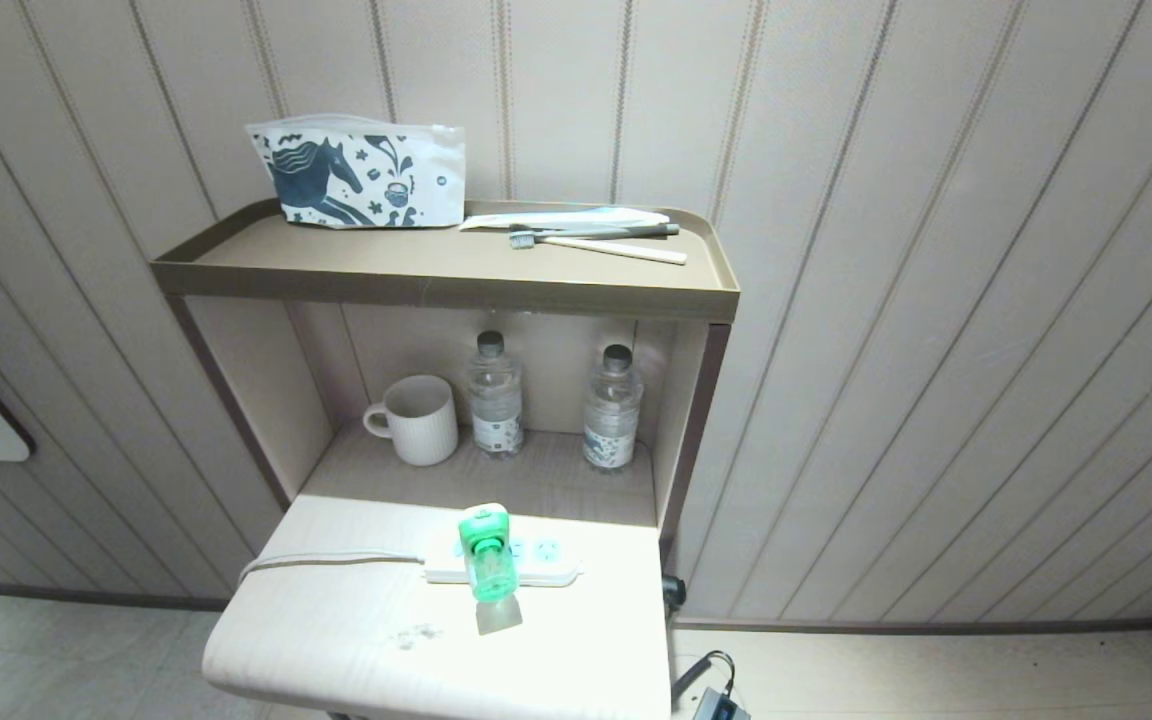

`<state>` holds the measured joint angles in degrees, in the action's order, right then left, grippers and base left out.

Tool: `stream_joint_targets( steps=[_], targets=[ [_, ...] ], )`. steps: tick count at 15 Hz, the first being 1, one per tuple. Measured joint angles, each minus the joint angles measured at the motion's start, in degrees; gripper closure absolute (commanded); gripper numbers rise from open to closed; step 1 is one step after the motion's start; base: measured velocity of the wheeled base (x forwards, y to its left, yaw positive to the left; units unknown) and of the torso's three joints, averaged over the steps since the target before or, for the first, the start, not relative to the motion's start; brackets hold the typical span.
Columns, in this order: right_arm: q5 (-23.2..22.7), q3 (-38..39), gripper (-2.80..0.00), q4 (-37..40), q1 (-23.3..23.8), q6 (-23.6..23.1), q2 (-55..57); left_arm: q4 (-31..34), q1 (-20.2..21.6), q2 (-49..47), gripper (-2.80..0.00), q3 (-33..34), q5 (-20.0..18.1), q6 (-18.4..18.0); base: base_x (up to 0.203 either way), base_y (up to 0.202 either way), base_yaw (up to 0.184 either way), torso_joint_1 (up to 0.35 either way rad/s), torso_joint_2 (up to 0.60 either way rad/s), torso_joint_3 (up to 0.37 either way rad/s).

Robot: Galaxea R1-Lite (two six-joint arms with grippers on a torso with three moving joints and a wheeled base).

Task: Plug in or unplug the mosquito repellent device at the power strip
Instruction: Hold the socket with your right hand and unplug it with your left hand

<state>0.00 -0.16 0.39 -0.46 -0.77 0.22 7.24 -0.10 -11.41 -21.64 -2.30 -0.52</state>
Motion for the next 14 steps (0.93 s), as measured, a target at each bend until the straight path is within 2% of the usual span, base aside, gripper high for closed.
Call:
stream_joint_targets(
  steps=[2, 5, 7, 10, 12, 14],
  targets=[
    [0.07, -0.02, 0.0, 0.03, -0.05, 0.04, 0.0, 3.83, 0.0, -10.23, 0.0, -8.34, -1.05, 0.72, 0.0, 0.0, 0.0, 0.0, 0.0, 0.0],
    [0.22, -0.02, 0.0, 0.04, 0.0, 0.07, 0.0, 14.38, -1.52, -27.65, 0.0, -22.67, -2.57, 3.25, 0.0, 0.0, 0.0, 0.0, 0.0, 0.0],
    [0.24, -0.02, 0.0, 0.05, 0.0, 0.09, 0.0, 23.37, -7.35, -38.26, 0.0, -31.44, -3.57, 8.08, 0.0, 0.0, 0.0, 0.0, 0.0, 0.0],
    [0.24, -0.06, 0.0, 0.1, 0.05, 0.09, 0.0, 37.05, -20.28, -53.97, 0.0, -41.86, -4.08, 18.72, 0.0, 0.0, 0.0, 0.0, 0.0, 0.0],
    [0.24, -0.06, 0.0, 0.13, 0.05, 0.09, 0.02, 42.1, -26.36, -63.2, 0.0, -47.05, -4.39, 25.8, 0.0, 0.0, 0.0, 0.0, 0.0, 0.0],
    [0.13, -0.2, 0.0, 1.36, 0.05, 0.09, 0.02, 43.81, -31.32, -71.52, 0.0, -51.86, -4.69, 31.46, 0.0, 0.0, 0.0, 0.0, 0.0, 0.0]
  ],
)
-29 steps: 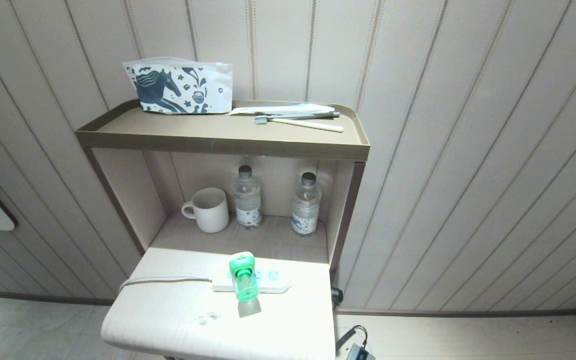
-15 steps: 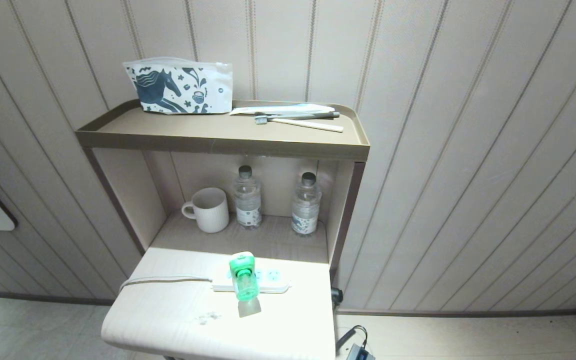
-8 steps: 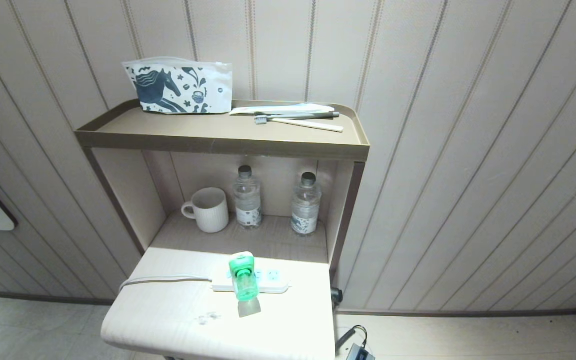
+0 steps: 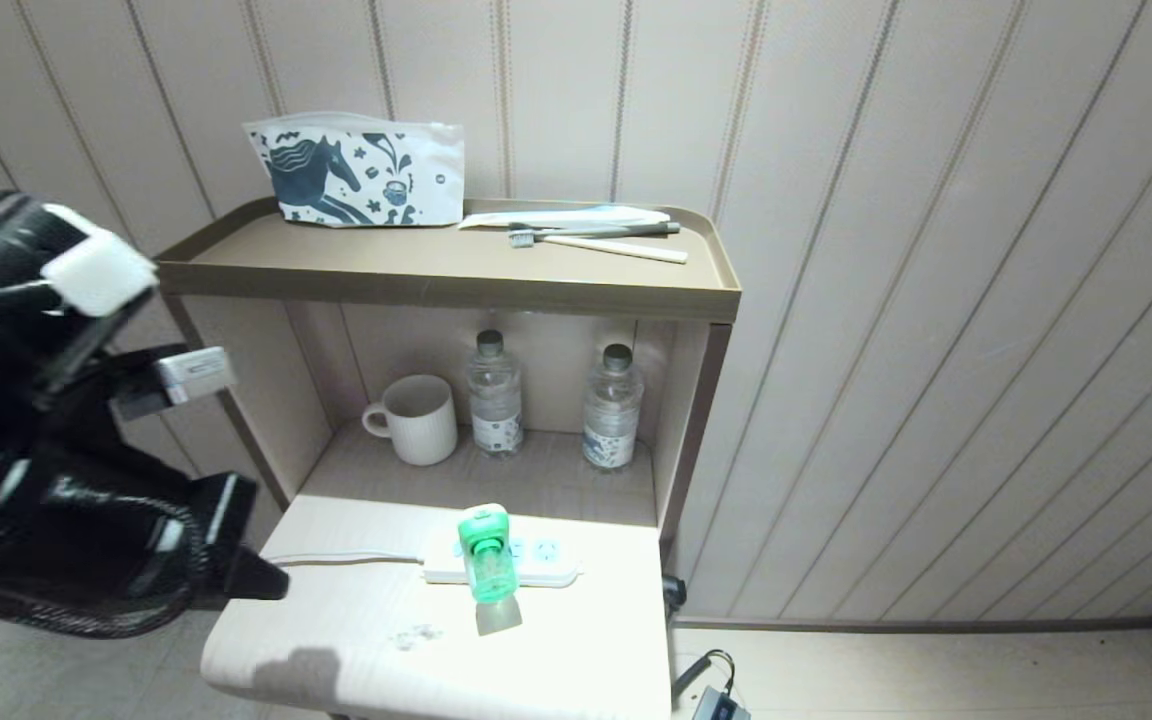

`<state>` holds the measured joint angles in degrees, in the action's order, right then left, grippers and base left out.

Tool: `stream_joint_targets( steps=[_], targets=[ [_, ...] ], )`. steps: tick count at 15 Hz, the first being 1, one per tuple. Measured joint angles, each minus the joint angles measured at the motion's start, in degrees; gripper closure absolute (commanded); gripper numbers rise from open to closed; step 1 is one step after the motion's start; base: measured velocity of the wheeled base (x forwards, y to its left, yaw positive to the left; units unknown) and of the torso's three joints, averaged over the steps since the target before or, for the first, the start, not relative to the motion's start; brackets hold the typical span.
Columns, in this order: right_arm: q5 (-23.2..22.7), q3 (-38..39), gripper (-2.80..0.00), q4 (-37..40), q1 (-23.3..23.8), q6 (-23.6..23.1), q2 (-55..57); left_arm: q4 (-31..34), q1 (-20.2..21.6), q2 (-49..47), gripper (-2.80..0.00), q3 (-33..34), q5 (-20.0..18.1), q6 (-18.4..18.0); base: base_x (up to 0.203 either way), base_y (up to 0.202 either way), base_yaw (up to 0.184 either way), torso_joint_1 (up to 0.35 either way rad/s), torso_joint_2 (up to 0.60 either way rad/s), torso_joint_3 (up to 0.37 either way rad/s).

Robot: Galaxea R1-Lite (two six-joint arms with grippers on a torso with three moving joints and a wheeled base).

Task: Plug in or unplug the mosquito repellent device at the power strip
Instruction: Hold the socket with your right hand and unplug it with your left hand

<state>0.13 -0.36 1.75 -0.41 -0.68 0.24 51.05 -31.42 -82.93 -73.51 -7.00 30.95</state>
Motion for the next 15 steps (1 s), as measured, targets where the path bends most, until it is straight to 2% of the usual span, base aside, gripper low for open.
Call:
stream_joint_targets(
  steps=[2, 6, 8, 9, 12, 15],
  targets=[
    [0.02, -0.08, 0.0, 0.31, 0.0, 0.05, 0.0, 0.6, -3.93, -8.22, 0.0, -5.05, 0.02, 5.21, 0.0, 0.0, 0.0, 0.0, 0.0, 0.0],
    [0.02, -0.1, 0.0, 0.33, 0.01, 0.09, 0.0, 1.63, -8.66, -22.13, 0.0, -16.42, 0.92, 14.37, 0.0, 0.0, 0.0, 0.0, 0.0, 0.0],
    [-0.02, -0.15, 0.0, 0.34, 0.01, 0.09, 0.0, 2.53, -9.81, -27.0, 0.0, -20.73, 2.48, 16.58, 0.0, 0.0, 0.0, 0.0, 0.0, 0.0],
    [-0.03, -0.16, 0.0, 0.31, 0.01, 0.13, 0.0, 2.83, -9.99, -28.77, -2.8, -22.18, 4.04, 17.18, 0.0, 0.0, 0.0, 0.0, 0.0, 0.0],
    [-0.04, -0.16, 0.0, 0.22, 0.09, 0.24, 0.02, 3.51, -10.62, -33.72, -2.8, -25.62, 9.1, 21.02, 0.0, 0.0, 0.0, 0.0, 0.0, 0.0],
    [-0.04, -0.15, 0.0, 0.18, 0.09, 0.27, 0.02, 5.01, -10.71, -36.56, -2.8, -28.82, 10.12, 21.61, 0.0, 0.0, 0.0, 0.0, 0.0, 0.0]
  ],
)
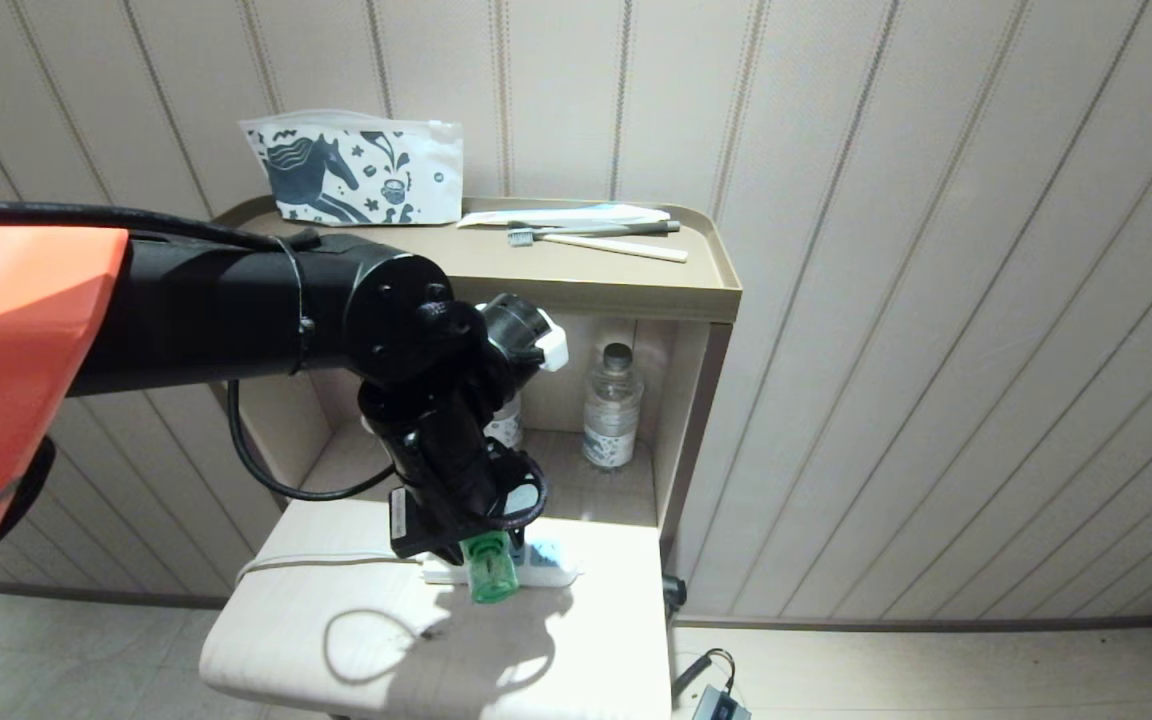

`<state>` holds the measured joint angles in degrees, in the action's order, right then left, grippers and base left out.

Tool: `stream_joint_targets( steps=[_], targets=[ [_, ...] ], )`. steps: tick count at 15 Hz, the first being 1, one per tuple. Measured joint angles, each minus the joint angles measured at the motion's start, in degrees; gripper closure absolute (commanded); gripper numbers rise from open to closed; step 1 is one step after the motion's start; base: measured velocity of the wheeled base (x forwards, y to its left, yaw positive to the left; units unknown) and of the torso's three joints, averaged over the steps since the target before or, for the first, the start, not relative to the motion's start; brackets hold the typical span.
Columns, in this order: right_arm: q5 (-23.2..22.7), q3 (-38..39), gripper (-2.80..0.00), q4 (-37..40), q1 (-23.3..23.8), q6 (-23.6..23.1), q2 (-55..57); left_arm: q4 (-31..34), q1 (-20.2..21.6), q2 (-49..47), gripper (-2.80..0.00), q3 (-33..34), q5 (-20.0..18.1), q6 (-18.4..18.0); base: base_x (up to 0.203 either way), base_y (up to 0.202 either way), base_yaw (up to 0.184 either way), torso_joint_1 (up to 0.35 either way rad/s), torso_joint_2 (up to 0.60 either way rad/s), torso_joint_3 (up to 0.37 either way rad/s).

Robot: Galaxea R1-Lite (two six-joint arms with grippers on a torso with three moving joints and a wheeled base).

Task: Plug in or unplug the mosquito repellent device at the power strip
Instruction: Hold the socket with your right hand and unplug it with your left hand

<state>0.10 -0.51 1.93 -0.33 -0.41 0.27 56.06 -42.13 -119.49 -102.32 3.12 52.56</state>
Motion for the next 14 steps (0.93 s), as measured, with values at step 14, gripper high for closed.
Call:
stream_joint_targets(
  steps=[14],
  targets=[
    [0.0, 0.07, 0.0, -0.15, 0.0, 0.2, 0.0, -0.27, 4.77, -11.97, -2.8, -7.88, 3.27, -3.64, 0.0, 0.0, 0.0, 0.0, 0.0, 0.0]
  ],
)
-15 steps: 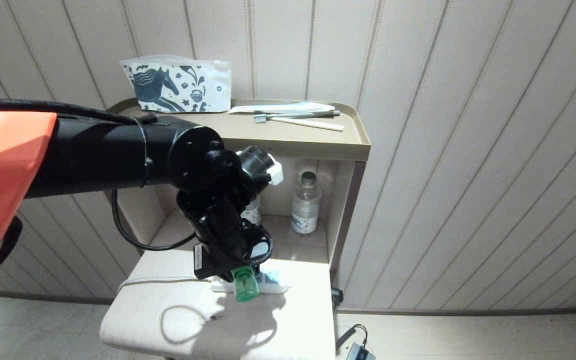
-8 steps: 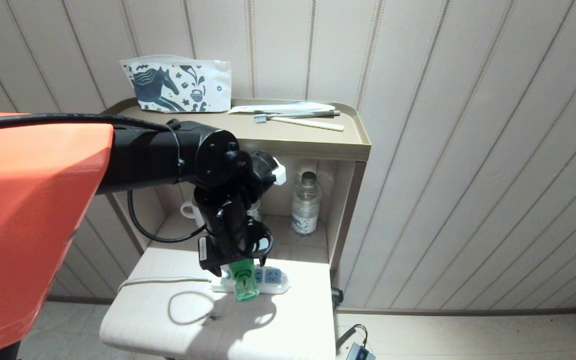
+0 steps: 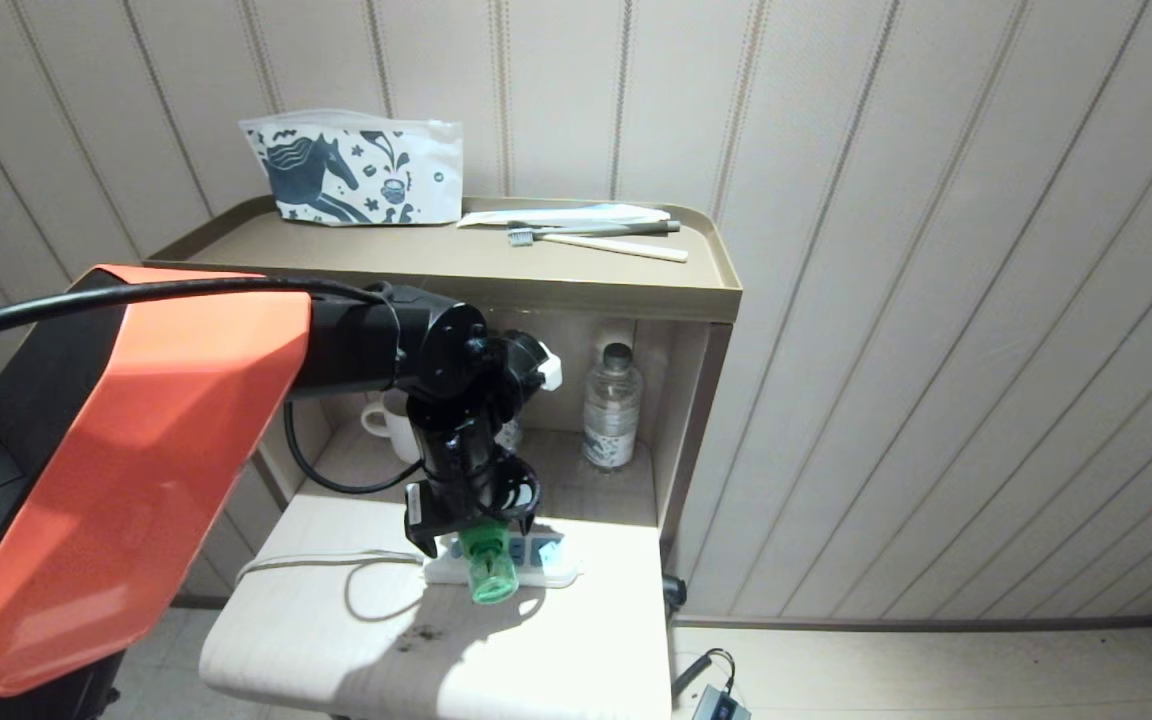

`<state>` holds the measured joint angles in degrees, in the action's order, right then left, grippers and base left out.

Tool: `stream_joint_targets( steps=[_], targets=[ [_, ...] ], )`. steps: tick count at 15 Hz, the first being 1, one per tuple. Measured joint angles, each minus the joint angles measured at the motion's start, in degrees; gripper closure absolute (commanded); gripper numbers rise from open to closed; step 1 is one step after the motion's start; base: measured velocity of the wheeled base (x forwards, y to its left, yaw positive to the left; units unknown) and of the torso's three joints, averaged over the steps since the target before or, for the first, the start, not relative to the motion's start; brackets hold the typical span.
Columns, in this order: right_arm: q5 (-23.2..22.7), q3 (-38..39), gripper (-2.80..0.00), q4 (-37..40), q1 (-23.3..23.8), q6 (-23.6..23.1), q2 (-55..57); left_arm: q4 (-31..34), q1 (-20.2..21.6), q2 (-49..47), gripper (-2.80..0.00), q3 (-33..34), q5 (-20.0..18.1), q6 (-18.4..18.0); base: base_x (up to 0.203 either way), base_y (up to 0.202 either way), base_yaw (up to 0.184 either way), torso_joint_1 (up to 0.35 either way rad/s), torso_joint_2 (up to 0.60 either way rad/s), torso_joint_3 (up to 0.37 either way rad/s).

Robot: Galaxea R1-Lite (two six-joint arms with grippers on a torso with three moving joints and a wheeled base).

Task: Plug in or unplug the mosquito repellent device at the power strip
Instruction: Hold the socket with your right hand and unplug it with your left hand

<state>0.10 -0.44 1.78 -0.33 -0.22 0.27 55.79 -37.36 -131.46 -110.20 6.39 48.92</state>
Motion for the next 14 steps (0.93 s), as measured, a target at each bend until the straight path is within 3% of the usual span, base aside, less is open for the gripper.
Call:
stream_joint_targets(
  steps=[14],
  targets=[
    [0.0, -0.01, 0.0, 0.06, 0.02, -0.05, 0.0, -2.35, 0.21, -3.84, -2.8, -0.21, -0.11, -1.02, 0.0, 0.0, 0.0, 0.0, 0.0, 0.0]
  ],
)
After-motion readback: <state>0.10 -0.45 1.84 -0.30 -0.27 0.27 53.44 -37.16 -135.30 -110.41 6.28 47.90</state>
